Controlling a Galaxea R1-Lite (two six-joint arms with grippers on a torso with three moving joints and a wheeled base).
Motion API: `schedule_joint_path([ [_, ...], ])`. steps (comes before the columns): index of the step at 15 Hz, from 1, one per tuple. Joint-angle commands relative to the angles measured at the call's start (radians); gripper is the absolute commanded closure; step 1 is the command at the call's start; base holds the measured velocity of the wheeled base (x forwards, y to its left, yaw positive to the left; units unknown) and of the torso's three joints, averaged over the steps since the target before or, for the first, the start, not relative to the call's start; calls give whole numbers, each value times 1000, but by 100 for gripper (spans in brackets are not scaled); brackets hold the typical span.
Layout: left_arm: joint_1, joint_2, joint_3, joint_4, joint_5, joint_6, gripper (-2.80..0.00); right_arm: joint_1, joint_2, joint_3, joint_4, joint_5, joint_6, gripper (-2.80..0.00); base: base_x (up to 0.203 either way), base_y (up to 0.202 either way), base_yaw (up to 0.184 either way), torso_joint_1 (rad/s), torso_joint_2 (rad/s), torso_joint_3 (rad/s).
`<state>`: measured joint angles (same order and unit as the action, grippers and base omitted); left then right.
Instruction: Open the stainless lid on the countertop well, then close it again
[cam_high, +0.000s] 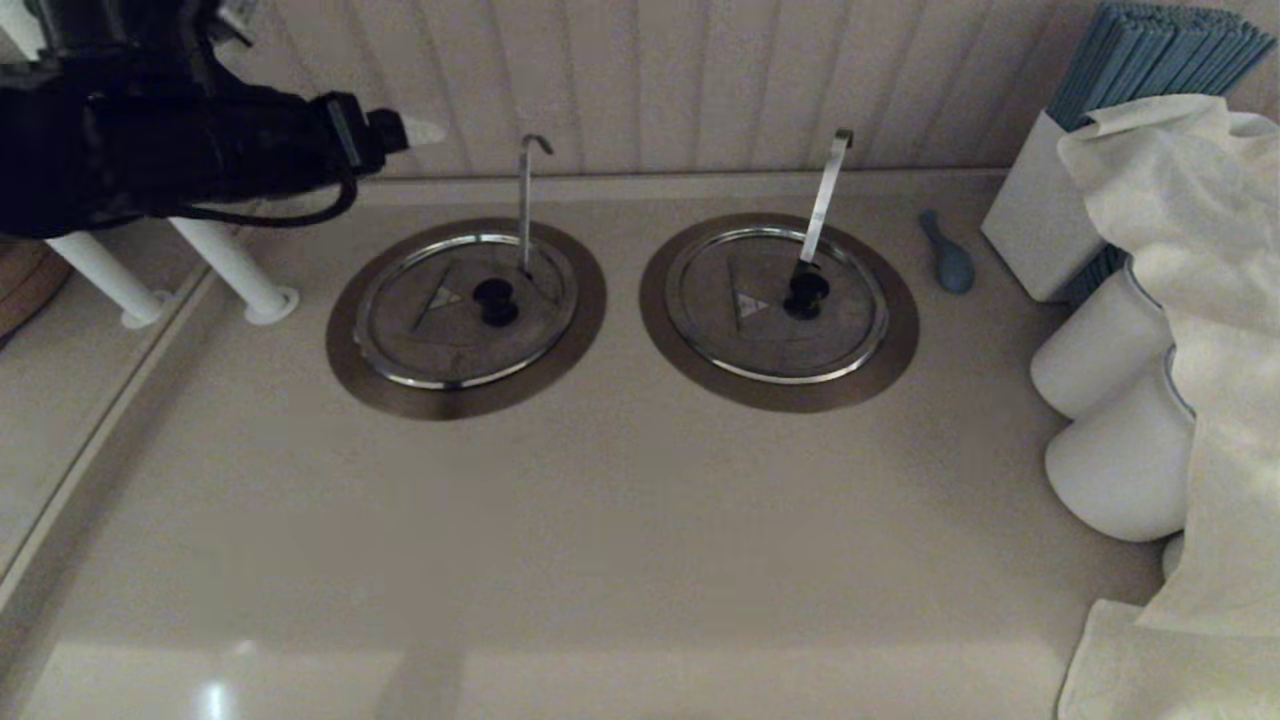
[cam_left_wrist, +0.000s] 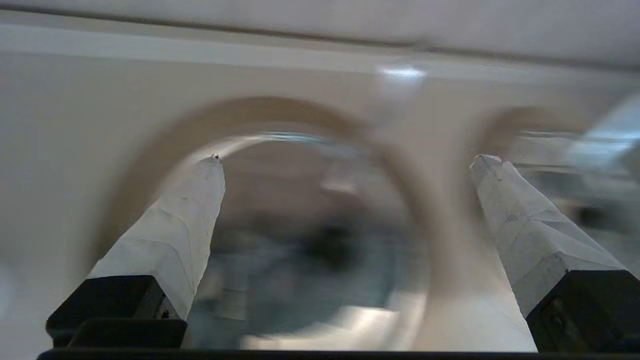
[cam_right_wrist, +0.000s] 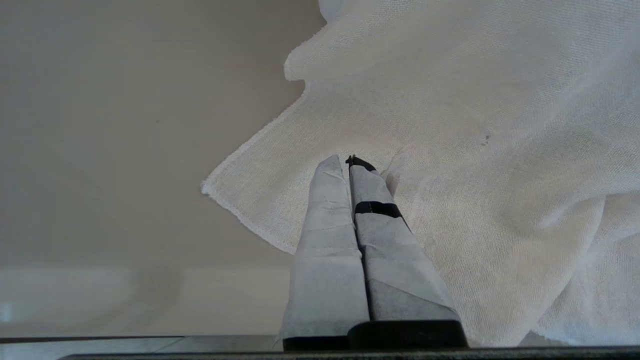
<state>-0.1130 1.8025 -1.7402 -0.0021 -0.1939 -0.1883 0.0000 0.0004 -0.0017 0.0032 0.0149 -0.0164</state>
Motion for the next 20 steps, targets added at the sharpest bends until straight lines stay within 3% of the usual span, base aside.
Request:
schedule_joint_path([
  [1, 0, 34, 3, -5, 40, 23, -280, 0, 0, 0, 0, 0, 0, 0, 0, 0, 0, 0, 0, 0],
  [7, 27, -339, 223, 12, 49, 109, -280, 0, 0, 0, 0, 0, 0, 0, 0, 0, 0, 0, 0, 0],
  [9, 38, -484, 312, 85, 61, 171, -280, 1, 0, 0, 0, 0, 0, 0, 0, 0, 0, 0, 0, 0],
  [12, 52, -704, 465, 201, 130, 200, -280, 0, 0, 0, 0, 0, 0, 0, 0, 0, 0, 0, 0, 0],
  [17, 57, -1083, 726, 349, 225, 204, -280, 2, 0, 0, 0, 0, 0, 0, 0, 0, 0, 0, 0, 0],
  [20, 77, -1239, 790, 497, 293, 124, -280, 2, 0, 0, 0, 0, 0, 0, 0, 0, 0, 0, 0, 0],
])
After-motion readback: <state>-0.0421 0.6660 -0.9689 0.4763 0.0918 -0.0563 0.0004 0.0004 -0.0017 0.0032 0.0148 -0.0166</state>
